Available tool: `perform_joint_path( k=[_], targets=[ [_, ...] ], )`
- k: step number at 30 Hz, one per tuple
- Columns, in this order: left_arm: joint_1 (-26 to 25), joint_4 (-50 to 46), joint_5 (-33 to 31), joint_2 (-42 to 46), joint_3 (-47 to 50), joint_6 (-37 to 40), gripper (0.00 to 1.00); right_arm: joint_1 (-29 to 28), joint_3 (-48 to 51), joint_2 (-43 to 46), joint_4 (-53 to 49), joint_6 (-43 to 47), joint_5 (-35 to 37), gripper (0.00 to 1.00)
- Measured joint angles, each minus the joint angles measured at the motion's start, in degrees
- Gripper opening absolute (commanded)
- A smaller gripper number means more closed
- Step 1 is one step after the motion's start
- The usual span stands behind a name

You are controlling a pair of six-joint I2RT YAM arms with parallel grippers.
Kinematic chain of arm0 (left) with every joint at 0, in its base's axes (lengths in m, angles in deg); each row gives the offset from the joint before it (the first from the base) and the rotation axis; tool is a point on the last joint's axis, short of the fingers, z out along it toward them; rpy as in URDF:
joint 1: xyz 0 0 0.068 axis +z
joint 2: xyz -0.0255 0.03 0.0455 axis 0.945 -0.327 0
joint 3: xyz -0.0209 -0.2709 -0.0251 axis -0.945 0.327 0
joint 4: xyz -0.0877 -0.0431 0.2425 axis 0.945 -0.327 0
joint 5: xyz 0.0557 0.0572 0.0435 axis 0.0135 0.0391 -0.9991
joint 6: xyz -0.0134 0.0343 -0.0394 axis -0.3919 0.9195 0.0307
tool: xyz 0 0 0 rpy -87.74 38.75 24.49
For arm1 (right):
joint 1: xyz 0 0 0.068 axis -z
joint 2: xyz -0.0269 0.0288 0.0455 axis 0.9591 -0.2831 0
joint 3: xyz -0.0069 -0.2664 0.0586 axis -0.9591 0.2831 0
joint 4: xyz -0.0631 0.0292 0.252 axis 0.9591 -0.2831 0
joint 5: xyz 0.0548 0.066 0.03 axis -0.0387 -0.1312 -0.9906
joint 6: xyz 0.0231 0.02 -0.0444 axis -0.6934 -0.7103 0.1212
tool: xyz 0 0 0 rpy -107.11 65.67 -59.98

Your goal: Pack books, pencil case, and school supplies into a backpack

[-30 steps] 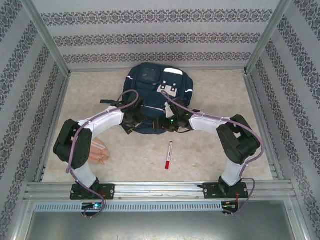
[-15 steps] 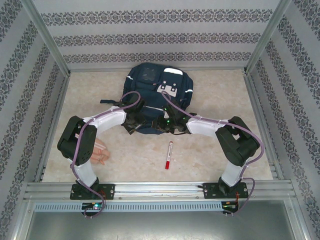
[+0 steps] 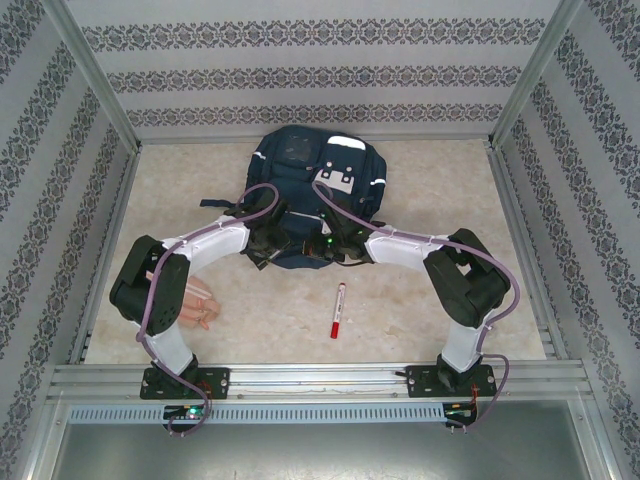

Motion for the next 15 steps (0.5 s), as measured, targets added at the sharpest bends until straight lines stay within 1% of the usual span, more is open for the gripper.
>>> perform_joint_path(
  k=[5, 9, 12, 15],
  targets=[
    [1.05, 0.26, -0.2, 0.76, 0.85, 1.4, 0.58, -0.46, 1.97, 3.63, -0.28, 5.05, 1.68, 0.0],
    [4.37, 0.37, -0.2, 1.86, 2.23, 3.3, 0.58, -0.46, 6.1, 8.74, 0.31, 10.14, 2.78, 0.0],
    [6.03, 0.42, -0.92, 3.19, 3.43, 4.39, 0.57, 0.26, 9.16, 10.99, 1.27, 12.55, 2.93, 0.0],
    [6.34, 0.42, -1.29, 3.87, 4.04, 5.42, 0.51, 2.03, 11.98, 11.82, 2.6, 14.16, 2.73, 0.0]
  ],
)
